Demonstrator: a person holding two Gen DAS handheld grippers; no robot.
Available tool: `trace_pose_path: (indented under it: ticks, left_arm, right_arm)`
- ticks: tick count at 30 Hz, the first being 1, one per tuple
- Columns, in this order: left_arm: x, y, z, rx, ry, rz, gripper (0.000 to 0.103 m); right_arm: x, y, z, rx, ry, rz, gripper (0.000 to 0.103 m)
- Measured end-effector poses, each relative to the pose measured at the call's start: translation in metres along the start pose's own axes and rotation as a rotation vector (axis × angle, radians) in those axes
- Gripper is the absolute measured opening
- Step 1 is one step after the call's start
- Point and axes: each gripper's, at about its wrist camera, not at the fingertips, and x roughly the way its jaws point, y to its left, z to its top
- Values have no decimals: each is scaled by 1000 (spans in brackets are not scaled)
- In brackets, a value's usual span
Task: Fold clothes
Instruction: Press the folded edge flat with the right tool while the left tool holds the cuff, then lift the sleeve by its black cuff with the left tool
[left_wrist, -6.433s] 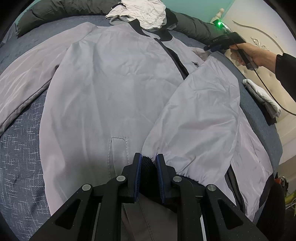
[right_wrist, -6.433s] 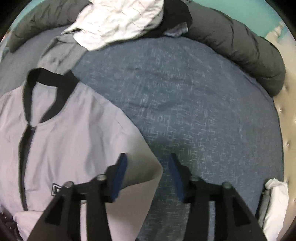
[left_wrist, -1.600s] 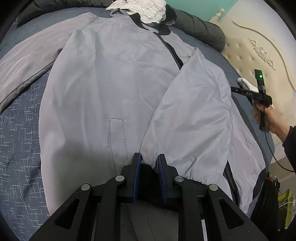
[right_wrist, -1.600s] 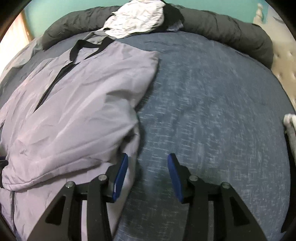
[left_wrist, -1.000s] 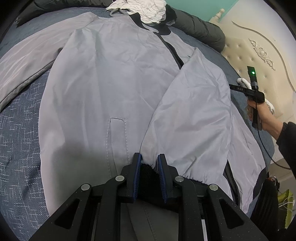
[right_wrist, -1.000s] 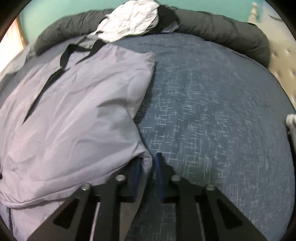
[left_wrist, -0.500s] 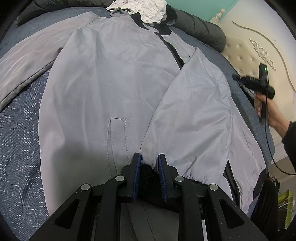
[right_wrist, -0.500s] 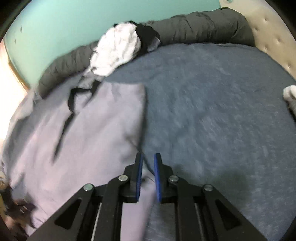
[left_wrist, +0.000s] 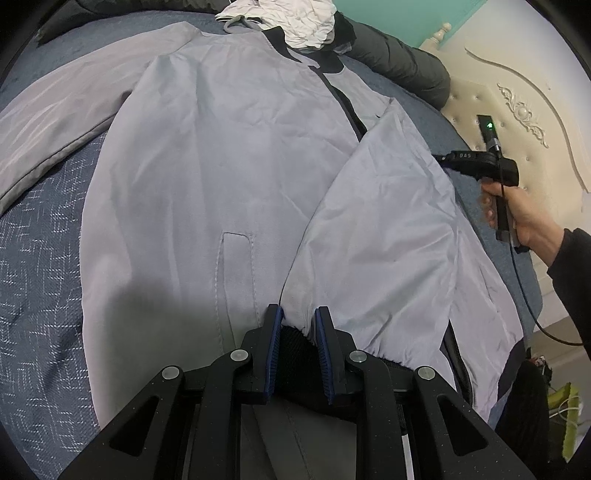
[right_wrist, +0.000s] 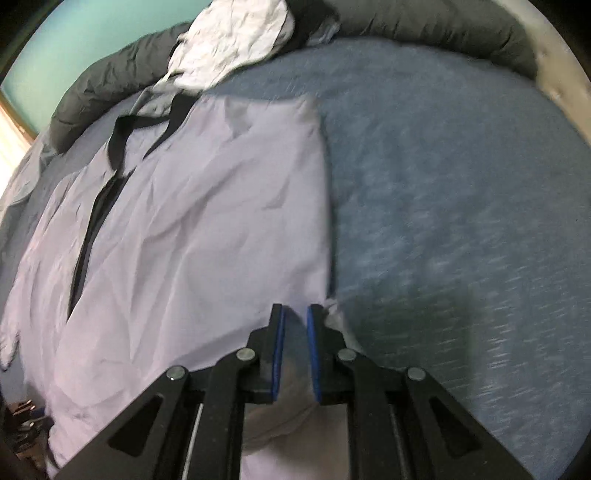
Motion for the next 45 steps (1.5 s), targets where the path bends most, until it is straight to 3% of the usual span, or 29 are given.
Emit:
trace_pose_path:
  ticks: [3, 9, 14, 16, 20, 23, 29, 32, 39, 42, 45]
  left_arm:
    - [0, -2, 0, 3, 0, 4, 21]
    - [-2, -2, 1, 1, -6, -1, 21]
    - [-5, -1, 0, -1, -7, -2, 21]
    - [-6, -1, 0, -3, -7, -1, 21]
    - [-6, -3, 0, -3, -6, 5, 21]
    - [-6, -3, 0, -4, -7, 6, 21]
    - [-6, -2, 1, -7, -7, 0, 21]
    - [-6, -1, 2, -12, -8, 3, 21]
    - [-5, -2, 3, -13, -9, 4, 21]
    - [-3, -4, 3, -11, -9, 8, 21]
    - [-5, -3, 3, -14, -14, 7, 21]
  right_arm:
    - [-10, -2, 5, 6, -48, 0, 12]
    - [13, -6, 0, -42, 77, -27, 12]
    - [-24, 4, 8, -24, -75, 29, 12]
    - [-22, 19, 10, -65, -52, 36, 12]
    - [7, 38, -10, -144, 83, 11, 12]
    - [-6, 31, -20, -90, 23, 45, 12]
    - [-7, 19, -41, -107, 85, 31, 14]
    - [-22, 5, -41, -63, 11, 46, 14]
    - [-27, -28, -39, -14, -38, -93, 15]
    - [-19, -46, -40, 47, 21, -105, 20]
    - [-39, -39, -47, 82, -48, -82, 20]
